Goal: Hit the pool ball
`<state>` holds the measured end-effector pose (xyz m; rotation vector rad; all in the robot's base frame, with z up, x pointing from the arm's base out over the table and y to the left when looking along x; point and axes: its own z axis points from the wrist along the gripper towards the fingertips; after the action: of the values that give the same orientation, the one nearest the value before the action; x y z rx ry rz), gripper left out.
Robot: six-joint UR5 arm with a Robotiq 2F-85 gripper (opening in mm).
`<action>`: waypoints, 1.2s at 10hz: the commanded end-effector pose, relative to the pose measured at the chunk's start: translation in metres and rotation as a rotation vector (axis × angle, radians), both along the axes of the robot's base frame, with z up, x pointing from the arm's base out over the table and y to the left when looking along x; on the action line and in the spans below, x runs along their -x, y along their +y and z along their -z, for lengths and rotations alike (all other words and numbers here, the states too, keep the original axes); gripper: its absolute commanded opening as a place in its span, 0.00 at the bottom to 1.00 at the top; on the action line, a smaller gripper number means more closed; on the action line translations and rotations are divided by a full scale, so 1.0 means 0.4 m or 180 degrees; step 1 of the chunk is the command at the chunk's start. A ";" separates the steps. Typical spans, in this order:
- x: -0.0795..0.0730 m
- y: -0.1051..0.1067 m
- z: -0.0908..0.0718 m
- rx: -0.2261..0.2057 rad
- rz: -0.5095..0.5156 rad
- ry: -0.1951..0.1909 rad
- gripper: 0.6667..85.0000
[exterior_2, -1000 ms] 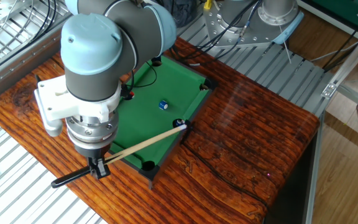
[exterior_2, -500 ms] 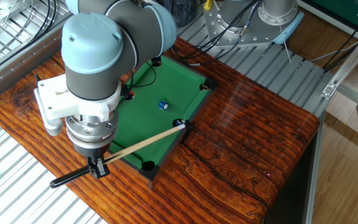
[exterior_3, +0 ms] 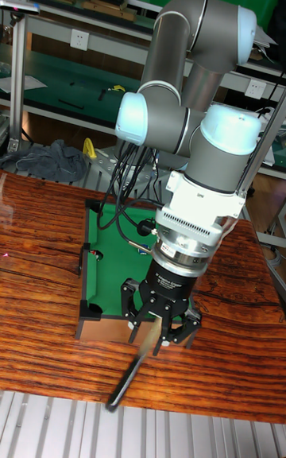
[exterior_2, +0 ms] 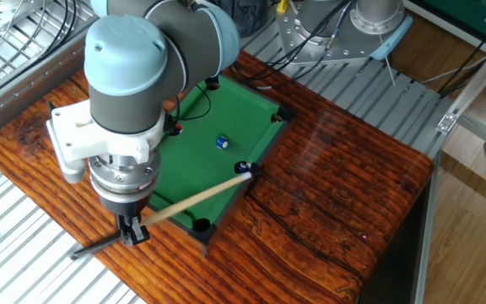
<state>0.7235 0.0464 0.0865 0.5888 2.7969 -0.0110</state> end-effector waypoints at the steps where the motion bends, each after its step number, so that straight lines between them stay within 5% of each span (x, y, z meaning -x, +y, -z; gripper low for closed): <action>1: 0.001 0.008 0.000 -0.0036 0.0012 -0.0057 0.54; 4: -0.001 0.004 0.011 -0.0044 -0.0012 -0.0065 0.48; 5: 0.004 -0.001 0.017 -0.0036 -0.0038 -0.0024 0.17; 6: 0.012 -0.010 0.022 -0.0026 -0.0001 0.0032 0.01; 12: 0.002 0.007 0.032 -0.0123 -0.0111 -0.0002 0.01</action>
<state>0.7215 0.0471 0.0747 0.5494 2.8097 0.0224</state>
